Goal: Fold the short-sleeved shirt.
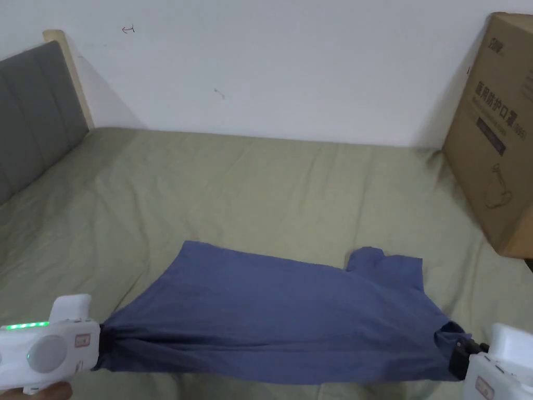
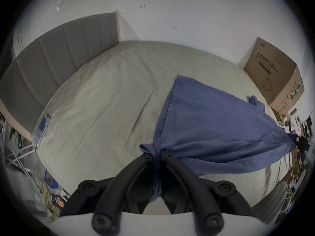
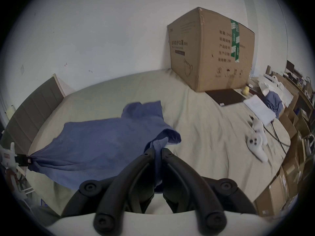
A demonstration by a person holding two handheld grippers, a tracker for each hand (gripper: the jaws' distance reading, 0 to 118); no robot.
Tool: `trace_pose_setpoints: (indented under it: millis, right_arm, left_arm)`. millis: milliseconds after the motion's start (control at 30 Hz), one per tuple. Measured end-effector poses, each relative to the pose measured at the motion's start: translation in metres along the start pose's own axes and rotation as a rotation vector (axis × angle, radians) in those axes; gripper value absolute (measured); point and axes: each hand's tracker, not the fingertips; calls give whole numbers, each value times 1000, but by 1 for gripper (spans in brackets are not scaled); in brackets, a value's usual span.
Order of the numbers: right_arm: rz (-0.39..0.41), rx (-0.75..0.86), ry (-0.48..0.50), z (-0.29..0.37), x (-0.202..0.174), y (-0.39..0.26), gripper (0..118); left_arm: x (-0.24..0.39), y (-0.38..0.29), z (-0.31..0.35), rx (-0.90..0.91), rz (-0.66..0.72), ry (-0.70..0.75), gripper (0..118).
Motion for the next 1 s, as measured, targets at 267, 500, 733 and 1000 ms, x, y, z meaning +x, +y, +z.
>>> trace_pose_setpoints:
  millis: [267, 500, 733, 1000]
  right_arm:
    - [-32, -159, -49, 24, 18, -73, 6]
    - [-86, -380, -89, -7, 27, -117, 6]
    - [-88, -321, -63, 5, 28, -92, 41]
    - [-50, 57, 33, 68, -2, 6, 103]
  left_arm:
    - [-22, -78, 14, -94, 6, 38, 7]
    - [-19, -104, -14, -199, -4, 82, 7]
    - [-11, -85, -5, -200, 19, 75, 40]
    - [36, -21, 71, 177, 6, -105, 92]
